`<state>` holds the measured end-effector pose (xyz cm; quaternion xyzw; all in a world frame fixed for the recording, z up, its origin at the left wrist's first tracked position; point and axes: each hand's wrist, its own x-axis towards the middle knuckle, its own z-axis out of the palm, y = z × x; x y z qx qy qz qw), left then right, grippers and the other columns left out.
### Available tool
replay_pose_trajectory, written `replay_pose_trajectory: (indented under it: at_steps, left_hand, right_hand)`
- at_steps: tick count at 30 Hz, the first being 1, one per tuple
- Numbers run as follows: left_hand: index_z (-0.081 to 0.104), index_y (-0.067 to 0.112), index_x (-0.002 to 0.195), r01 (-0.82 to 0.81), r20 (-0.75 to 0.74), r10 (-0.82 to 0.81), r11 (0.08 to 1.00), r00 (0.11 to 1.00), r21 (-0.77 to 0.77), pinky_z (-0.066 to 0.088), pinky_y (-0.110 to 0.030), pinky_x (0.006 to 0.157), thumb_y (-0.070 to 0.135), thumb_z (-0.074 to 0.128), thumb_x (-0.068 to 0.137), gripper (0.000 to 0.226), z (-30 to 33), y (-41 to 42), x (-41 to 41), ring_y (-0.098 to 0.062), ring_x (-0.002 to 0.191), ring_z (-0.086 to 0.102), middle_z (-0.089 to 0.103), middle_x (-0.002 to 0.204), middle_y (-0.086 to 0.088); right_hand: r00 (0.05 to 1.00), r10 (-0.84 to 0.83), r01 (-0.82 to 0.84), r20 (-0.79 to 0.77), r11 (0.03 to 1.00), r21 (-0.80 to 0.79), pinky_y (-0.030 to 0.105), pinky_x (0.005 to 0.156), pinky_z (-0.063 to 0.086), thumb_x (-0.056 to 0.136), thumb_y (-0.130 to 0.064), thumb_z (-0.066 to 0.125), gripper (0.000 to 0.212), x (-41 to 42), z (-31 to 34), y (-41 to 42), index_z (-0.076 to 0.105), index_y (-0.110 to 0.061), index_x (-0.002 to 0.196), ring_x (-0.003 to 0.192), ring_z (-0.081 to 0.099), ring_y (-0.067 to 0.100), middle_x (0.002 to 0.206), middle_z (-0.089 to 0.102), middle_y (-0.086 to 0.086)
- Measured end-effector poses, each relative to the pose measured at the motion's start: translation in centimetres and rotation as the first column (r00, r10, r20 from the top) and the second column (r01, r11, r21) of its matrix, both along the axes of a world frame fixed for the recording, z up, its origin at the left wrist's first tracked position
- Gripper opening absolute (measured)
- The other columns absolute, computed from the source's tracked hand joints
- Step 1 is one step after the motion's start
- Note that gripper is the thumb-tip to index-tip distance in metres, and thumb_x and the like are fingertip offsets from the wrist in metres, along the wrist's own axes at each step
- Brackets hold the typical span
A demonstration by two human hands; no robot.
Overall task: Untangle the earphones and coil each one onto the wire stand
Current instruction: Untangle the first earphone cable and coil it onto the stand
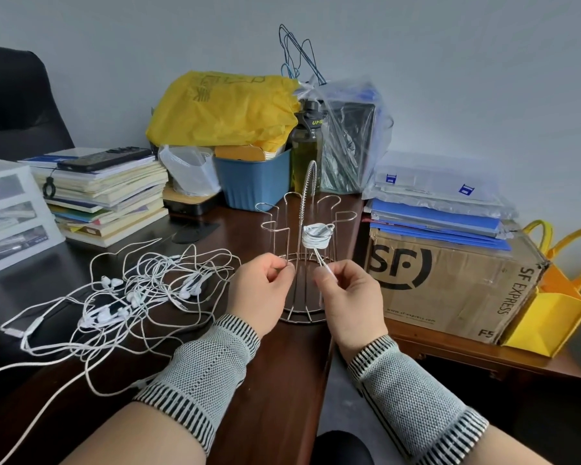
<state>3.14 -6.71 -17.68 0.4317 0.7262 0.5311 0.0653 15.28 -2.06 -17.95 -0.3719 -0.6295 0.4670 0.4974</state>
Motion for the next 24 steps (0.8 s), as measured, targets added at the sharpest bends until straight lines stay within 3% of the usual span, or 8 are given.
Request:
replay_pose_trajectory:
  at_steps: [5, 13, 19, 24]
  left_hand:
    - [0.069, 0.02, 0.078, -0.038, 0.007, 0.038, 0.999, 0.999, 0.0, 0.047, -0.025, 0.059, 0.026, 0.063, 0.09, 0.014, -0.1, 0.0, -0.3, -0.011, 0.059, 0.058, 0.065, 0.063, 0.004]
    - [0.071, 0.018, 0.082, -0.073, 0.046, 0.072, 0.997, 0.996, 0.024, 0.051, -0.03, 0.067, 0.024, 0.064, 0.089, 0.012, -0.1, 0.4, -0.5, -0.015, 0.067, 0.063, 0.068, 0.068, 0.003]
    - [0.071, 0.018, 0.08, -0.084, 0.04, 0.083, 0.996, 0.996, 0.026, 0.047, -0.027, 0.061, 0.024, 0.065, 0.089, 0.013, -0.1, 0.4, -0.4, -0.011, 0.059, 0.057, 0.065, 0.062, 0.005]
    - [0.071, 0.017, 0.078, -0.074, 0.063, 0.071, 0.996, 0.996, 0.052, 0.043, -0.024, 0.058, 0.022, 0.065, 0.088, 0.013, -0.2, 0.4, -0.3, -0.007, 0.053, 0.052, 0.061, 0.058, 0.007]
  right_hand:
    - [0.999, -0.006, 0.004, 0.042, 0.998, 0.058, 0.019, 0.054, 0.045, 0.09, -0.023, 0.062, 0.018, -0.4, -0.9, -0.5, 0.064, -0.014, 0.074, 0.053, 0.054, 0.007, 0.062, 0.065, 0.006]
    - [0.972, -0.103, 0.035, 0.212, 0.952, 0.304, 0.014, 0.053, 0.037, 0.093, -0.024, 0.059, 0.017, -1.2, -2.6, -0.5, 0.055, -0.024, 0.076, 0.057, 0.051, 0.004, 0.058, 0.051, -0.01]
    - [0.942, -0.177, 0.035, 0.286, 0.898, 0.438, 0.028, 0.055, 0.039, 0.093, -0.022, 0.056, 0.021, -1.6, -3.1, -0.3, 0.052, -0.012, 0.075, 0.059, 0.048, 0.012, 0.065, 0.051, -0.003]
    - [0.934, -0.184, 0.032, 0.305, 0.896, 0.443, 0.03, 0.055, 0.033, 0.095, -0.022, 0.054, 0.026, -1.6, -3.0, -0.3, 0.047, -0.011, 0.073, 0.058, 0.043, 0.013, 0.063, 0.045, -0.005]
